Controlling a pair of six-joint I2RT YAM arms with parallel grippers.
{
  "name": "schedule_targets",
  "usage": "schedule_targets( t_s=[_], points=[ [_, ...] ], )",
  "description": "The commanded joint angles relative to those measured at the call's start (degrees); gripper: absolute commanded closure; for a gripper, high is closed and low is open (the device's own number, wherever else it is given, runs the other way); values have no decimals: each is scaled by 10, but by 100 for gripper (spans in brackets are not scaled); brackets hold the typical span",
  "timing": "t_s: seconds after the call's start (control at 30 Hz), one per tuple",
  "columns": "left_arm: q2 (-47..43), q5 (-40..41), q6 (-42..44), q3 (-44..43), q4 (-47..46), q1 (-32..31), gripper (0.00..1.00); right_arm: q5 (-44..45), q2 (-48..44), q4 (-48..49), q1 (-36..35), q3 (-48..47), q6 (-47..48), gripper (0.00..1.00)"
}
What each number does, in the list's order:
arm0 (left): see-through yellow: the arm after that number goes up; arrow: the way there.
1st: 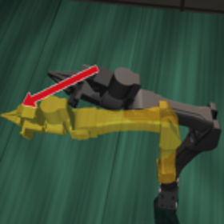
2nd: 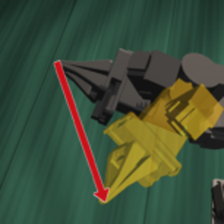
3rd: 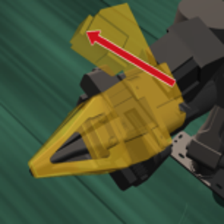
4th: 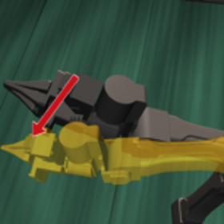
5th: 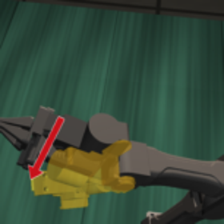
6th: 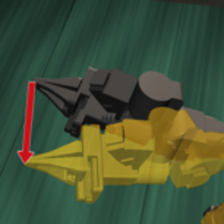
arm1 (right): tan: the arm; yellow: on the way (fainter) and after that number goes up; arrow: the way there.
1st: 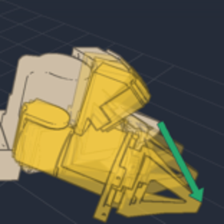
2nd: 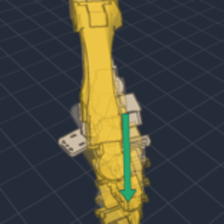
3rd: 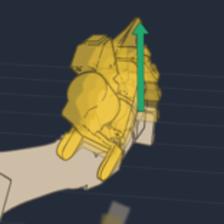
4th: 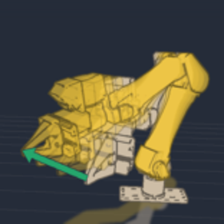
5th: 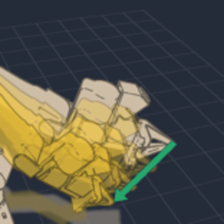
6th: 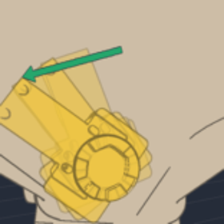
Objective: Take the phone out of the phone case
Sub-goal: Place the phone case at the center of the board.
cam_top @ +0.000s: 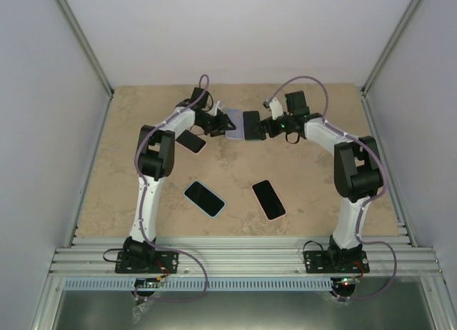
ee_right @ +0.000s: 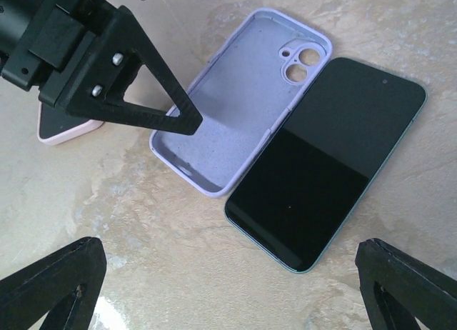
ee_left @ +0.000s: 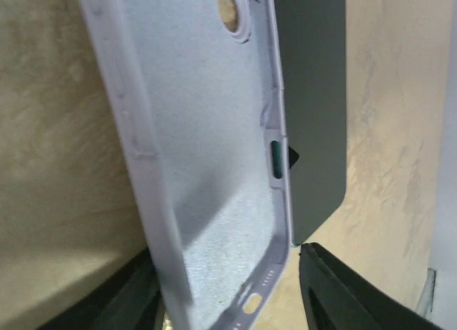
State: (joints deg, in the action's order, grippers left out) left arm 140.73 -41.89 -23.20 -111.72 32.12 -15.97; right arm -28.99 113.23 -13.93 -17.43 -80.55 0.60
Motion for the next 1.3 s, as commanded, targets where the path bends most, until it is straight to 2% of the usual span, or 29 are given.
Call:
schedule_targets(
  t_s=[0.0, 0.13, 0.27, 0.47, 0.7, 0.83, 1.03, 1.27],
  points=[
    [-41, 71, 17, 10, 12, -5, 42, -14, -37, 8, 3, 19, -4, 2],
    [-66, 102, 25, 5, 21, -4, 27, -10, -56, 10, 3, 26, -3, 2],
    [-97, 138, 41, -3, 33, -4, 2, -2, -73, 10, 3, 27, 5, 2],
    [-169, 204, 61, 16, 37, -4, 1, 0, -111, 16, 3, 35, 18, 2],
    [-282, 271, 48, 96, 15, 13, 1, 19, -124, -20, -4, 5, 40, 2],
    [-351, 298, 41, 159, -4, 37, 1, 60, -115, -44, -39, -25, 65, 2],
    [-439, 311, 47, 237, -14, 69, 1, 129, -64, -69, -116, -84, 99, 2],
    [-493, 306, 38, 294, -42, 103, 1, 175, 39, -87, -193, -173, 112, 2]
  ],
)
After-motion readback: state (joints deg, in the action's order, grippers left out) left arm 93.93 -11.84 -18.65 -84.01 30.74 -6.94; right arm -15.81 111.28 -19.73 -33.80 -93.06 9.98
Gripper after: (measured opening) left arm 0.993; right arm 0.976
